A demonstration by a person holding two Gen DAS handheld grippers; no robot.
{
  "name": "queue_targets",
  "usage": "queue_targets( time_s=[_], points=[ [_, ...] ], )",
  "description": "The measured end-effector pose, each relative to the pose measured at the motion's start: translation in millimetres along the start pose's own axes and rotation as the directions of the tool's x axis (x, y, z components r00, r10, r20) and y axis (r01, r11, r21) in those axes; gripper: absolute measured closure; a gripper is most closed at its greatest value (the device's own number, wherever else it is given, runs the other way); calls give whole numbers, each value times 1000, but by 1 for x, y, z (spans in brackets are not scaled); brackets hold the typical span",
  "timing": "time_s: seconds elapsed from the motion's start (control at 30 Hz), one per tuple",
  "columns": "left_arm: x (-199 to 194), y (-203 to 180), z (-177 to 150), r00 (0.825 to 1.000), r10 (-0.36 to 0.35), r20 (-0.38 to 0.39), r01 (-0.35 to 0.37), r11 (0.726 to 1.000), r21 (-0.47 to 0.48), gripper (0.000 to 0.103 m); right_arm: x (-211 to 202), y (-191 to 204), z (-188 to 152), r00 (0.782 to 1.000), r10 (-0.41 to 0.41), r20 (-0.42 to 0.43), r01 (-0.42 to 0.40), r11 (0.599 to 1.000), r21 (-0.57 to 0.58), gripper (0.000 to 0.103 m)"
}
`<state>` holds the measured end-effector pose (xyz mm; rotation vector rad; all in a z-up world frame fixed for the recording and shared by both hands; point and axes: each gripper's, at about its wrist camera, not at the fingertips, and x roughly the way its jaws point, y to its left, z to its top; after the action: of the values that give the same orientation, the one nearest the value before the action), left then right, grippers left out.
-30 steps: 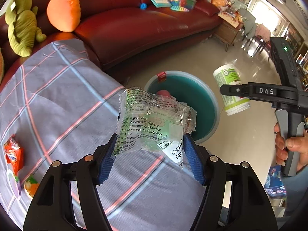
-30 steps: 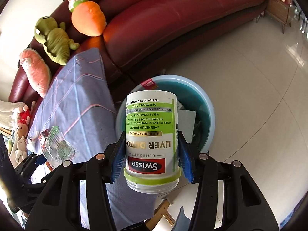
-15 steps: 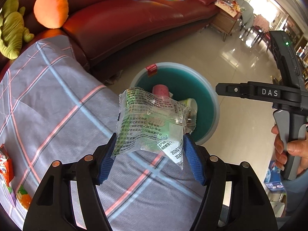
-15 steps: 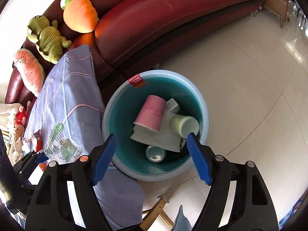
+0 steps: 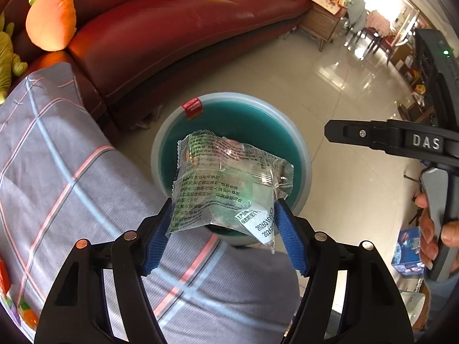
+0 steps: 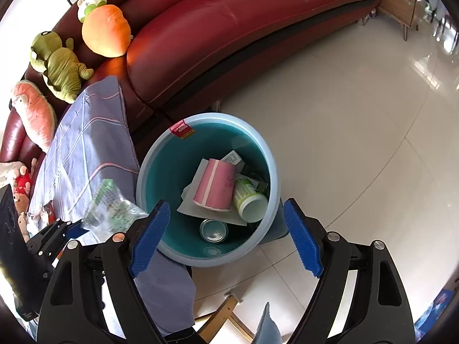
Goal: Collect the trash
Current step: 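Carry the bottle and plastic bag over the teal bin and release both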
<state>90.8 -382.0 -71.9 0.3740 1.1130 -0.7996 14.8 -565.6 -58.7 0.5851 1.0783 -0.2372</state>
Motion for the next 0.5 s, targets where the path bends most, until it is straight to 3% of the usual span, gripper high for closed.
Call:
queue_targets(
  time_s=[0.2, 0.37, 0.5],
  points=[
    [3, 1, 4, 1000, 21, -14, -21, 1000, -19, 11, 0, -2, 1, 1000, -17, -5, 17, 1000, 7, 25],
    [-1, 8, -1, 999, 24, -23, -25, 999, -40, 10, 1, -1, 0, 1000, -22, -13, 23, 1000, 9, 25],
    [-7, 13, -5, 999, 29, -17, -30, 998, -52, 9, 1, 3, -3, 999, -31, -16, 31, 1000, 4, 18]
  ],
)
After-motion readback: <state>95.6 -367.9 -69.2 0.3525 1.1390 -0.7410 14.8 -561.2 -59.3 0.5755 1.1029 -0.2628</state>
